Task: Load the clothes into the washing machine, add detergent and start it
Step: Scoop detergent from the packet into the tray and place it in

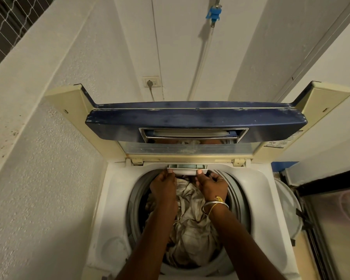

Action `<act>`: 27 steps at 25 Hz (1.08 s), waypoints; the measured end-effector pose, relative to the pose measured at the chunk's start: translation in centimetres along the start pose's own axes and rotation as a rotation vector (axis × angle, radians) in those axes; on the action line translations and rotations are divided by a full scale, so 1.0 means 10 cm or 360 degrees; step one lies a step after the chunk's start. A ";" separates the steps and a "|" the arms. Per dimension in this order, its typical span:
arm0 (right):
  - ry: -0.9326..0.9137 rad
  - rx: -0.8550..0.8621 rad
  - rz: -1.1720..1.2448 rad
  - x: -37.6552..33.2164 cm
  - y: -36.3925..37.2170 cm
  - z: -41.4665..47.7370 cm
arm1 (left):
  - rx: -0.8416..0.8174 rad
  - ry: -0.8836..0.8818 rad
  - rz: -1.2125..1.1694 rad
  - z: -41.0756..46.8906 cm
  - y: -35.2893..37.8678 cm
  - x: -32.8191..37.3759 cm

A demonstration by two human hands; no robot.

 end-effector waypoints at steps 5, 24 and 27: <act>0.0028 0.0154 0.0071 -0.05 0.07 0.01 | 0.0019 -0.0145 -0.0153 -0.06 0.07 0.07; -0.0066 0.0129 -0.0049 -0.03 0.11 0.13 | -0.0013 -0.0511 -0.0515 -0.13 0.21 0.15; -0.0103 0.0070 -0.0218 -0.04 0.05 0.14 | -0.0115 -0.0330 -0.0302 -0.15 0.14 0.11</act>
Point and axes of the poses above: each hand's wrist, its own z-axis towards the middle knuckle, its own y-axis out of the palm, x = y × z, the point moved 5 cm from there along z, towards the middle knuckle, and after that the axes turned 15 degrees about x, right-handed, at the moved point
